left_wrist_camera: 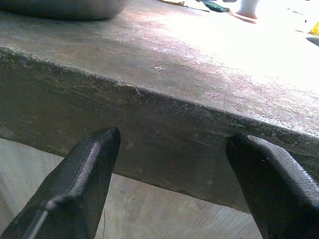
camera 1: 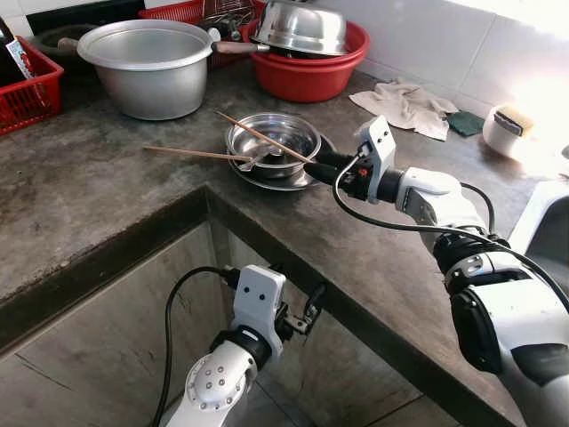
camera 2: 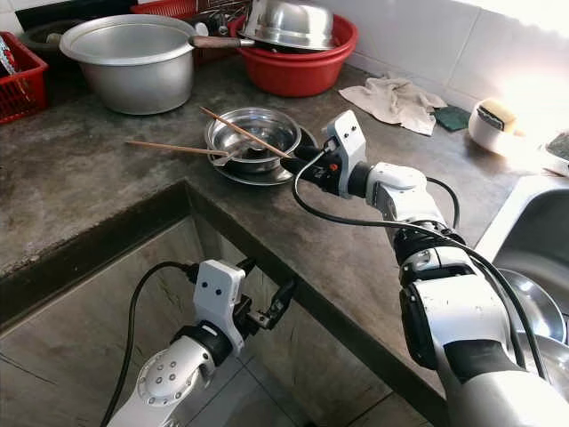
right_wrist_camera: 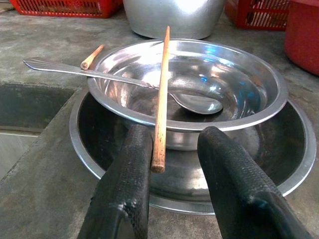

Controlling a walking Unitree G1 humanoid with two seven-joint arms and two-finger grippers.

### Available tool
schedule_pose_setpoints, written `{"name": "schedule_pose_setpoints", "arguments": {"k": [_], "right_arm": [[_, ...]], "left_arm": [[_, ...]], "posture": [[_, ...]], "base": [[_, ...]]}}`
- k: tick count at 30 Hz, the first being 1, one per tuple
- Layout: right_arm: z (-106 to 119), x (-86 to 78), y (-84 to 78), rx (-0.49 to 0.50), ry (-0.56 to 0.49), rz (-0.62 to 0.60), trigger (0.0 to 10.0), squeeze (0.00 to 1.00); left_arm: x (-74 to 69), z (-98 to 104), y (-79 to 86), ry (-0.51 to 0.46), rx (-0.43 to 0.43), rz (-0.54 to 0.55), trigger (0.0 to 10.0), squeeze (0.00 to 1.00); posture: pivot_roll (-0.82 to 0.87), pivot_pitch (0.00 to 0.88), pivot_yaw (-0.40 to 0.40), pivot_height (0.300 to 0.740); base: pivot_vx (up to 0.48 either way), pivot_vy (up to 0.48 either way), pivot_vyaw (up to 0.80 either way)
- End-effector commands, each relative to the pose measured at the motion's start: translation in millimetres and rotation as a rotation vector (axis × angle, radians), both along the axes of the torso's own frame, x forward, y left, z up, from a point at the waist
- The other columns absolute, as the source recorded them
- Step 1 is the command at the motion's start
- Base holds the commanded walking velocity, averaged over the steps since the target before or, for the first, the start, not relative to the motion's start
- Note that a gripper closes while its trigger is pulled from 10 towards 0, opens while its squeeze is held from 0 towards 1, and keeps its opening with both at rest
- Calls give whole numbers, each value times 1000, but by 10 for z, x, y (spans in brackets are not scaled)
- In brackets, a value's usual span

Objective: Kitchen organization

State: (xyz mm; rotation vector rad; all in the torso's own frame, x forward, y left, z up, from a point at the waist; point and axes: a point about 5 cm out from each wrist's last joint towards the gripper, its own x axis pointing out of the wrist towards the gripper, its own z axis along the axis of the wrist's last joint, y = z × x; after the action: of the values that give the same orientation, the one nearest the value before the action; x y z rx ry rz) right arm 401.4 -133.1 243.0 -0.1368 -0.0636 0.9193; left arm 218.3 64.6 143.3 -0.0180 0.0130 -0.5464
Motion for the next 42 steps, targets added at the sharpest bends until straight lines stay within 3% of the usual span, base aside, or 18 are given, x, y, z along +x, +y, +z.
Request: {"name": "schedule_pose_setpoints", "arguments": {"k": [1,19,20,22,23,37,40,42], "right_arm": [[56,6,-34,-3,-17,-1,10000,0],[51,5,11,-3,-9,14,10000,0],[57,7,11,-2,-11,13,9137,0],[59,7,11,-2,-11,12,9137,0],[62,8,10,1,-10,11,0,0],[85,6,9,15,-24,13,0,0],[147,7,-8,121,-62,-16,0,0],[362,-67,13,192,-163,-45,0,0]], "left_arm": [[-7,-11,-19,8,4,-14,10000,0],[6,-12,-21,8,1,-6,10000,0],[6,-12,-22,9,1,-7,10000,0],[5,-12,-22,9,1,-7,10000,0],[6,-11,-23,9,1,-7,10000,0],[16,-17,-29,8,3,-6,10000,0],[19,-28,-28,6,13,2,10000,0],[31,-50,-30,-8,45,7,10000,0]], "posture": [[103,167,-101,740],[100,167,-103,740],[99,168,-102,740],[99,168,-102,740],[99,168,-101,740],[103,156,-107,740],[109,141,-112,740],[109,132,-109,740]], "base": [[0,0,0],[0,0,0],[0,0,0],[0,0,0],[0,0,0],[0,0,0],[0,0,0],[0,0,0]]}}
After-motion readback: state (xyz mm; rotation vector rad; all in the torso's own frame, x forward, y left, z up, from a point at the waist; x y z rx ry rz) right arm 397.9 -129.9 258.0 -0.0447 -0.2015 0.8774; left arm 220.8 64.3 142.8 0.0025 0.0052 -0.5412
